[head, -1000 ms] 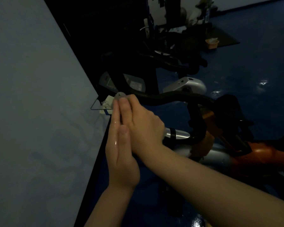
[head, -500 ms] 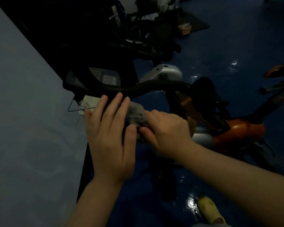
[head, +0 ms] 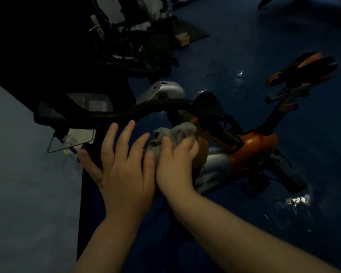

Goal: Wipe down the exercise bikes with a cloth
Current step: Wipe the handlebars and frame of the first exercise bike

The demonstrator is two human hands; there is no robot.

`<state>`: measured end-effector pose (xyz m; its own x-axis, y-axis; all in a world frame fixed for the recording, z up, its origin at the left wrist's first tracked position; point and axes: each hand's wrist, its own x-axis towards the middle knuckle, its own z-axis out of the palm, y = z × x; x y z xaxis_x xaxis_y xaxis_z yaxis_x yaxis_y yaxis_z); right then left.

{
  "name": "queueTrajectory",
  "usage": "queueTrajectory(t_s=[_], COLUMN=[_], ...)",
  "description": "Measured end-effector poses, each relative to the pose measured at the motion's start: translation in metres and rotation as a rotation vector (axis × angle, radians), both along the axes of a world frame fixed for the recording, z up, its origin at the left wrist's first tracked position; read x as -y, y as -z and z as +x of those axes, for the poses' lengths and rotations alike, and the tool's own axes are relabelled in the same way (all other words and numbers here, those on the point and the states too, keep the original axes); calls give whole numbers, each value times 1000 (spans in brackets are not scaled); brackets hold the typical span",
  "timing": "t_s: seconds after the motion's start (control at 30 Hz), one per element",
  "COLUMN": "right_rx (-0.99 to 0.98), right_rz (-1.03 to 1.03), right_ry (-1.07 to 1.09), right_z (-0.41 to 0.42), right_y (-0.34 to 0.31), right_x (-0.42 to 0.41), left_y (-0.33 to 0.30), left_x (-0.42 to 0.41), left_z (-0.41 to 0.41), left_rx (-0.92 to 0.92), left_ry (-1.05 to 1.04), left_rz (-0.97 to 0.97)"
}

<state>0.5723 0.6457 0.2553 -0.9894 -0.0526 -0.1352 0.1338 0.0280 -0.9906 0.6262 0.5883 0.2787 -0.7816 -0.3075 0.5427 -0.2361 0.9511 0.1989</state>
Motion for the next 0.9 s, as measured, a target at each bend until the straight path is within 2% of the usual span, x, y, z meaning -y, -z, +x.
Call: queueTrajectory(t_s=[0.1, 0.2, 0.27, 0.43, 0.53, 0.63, 0.73, 0.9], right_rx=[108, 52, 16, 40, 40, 5, -97, -94], right_rz=[272, 510, 568, 591, 509, 512, 535, 451], right_ry=[-26, -254, -326, -364, -325, -289, -298, -196], right_z=[-40, -90, -110, -113, -96, -67, -51, -7], right_y=[-4, -8, -13, -10, -2, 2, 5, 31], right_x=[-9, -15, -9, -10, -27, -42, -54, -103], left_y=[0, 4, 6, 7, 8, 15, 21, 43], left_x=[-2, -5, -8, -14, -19, -27, -34, -50], left_z=[0, -1, -2, -1, 2, 6, 11, 26], left_rx=[16, 25, 30, 39, 31, 15, -11, 8], left_ry=[-14, -34, -33, -105, -106, -111, -64, 148], left_rz=[9, 33, 50, 25, 44, 75, 136, 261])
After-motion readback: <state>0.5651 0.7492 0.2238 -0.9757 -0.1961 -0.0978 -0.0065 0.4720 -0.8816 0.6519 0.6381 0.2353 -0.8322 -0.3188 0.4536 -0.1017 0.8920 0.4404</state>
